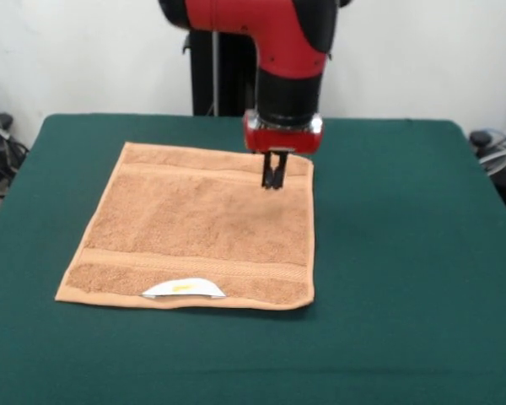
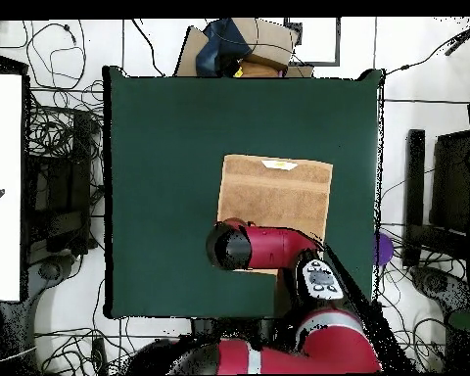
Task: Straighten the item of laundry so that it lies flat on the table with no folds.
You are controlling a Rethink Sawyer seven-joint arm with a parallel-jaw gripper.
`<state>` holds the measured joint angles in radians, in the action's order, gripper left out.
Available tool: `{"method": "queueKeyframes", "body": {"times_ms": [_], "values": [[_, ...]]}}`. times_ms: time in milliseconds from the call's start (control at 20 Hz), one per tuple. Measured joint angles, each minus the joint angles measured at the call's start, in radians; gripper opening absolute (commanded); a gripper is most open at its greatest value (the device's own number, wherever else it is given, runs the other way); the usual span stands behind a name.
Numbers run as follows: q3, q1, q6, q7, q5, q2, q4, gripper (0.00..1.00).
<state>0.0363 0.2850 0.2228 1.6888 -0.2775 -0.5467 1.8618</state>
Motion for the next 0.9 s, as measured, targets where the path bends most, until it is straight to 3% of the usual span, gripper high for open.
{"method": "queueKeyframes", "body": {"times_ms": [150, 450, 900], "values": [[-0.017, -0.03, 0.0, 0.0, 0.0, -0.063, 0.033, 0.0], [-0.057, -0.082, 0.0, 0.0, 0.0, -0.107, 0.079, 0.0], [-0.1, -0.113, -0.036, 0.0, 0.0, -0.055, 0.123, 0.0]]}}
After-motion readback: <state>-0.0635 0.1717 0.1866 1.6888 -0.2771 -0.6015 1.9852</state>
